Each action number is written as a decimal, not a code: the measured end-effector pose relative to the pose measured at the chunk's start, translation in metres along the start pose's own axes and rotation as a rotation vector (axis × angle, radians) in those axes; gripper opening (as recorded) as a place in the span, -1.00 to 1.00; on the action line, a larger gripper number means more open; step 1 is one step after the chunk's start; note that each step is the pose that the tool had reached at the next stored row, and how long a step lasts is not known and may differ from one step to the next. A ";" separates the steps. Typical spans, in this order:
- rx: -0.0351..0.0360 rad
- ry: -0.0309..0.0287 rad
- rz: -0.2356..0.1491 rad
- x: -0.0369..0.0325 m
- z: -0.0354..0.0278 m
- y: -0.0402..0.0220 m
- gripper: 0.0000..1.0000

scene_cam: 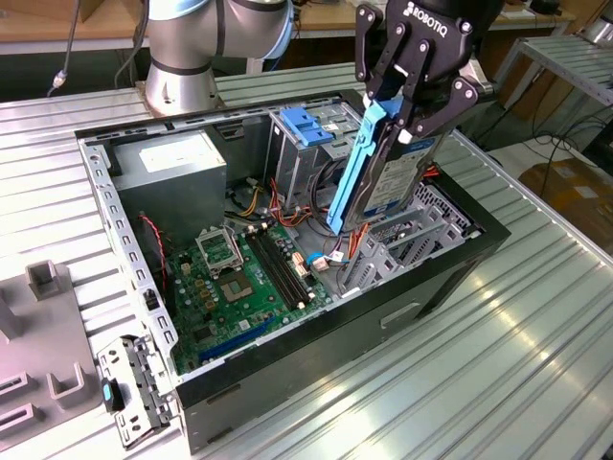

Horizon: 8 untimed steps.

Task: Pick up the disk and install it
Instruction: 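Insert the disk into the insertion slot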

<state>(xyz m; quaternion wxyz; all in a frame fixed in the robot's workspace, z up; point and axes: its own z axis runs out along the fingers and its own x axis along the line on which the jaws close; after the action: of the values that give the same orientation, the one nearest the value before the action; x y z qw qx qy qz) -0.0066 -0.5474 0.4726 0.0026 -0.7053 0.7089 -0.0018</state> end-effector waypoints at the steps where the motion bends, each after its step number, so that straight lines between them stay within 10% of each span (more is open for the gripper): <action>1: 0.0000 0.0000 0.000 0.0003 0.0000 -0.0001 -0.26; 8: 0.0000 0.0000 0.000 0.0012 0.0002 -0.0062 -0.26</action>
<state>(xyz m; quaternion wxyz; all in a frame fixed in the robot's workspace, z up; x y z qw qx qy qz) -0.0004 -0.5486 0.4725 0.0026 -0.7053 0.7089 -0.0018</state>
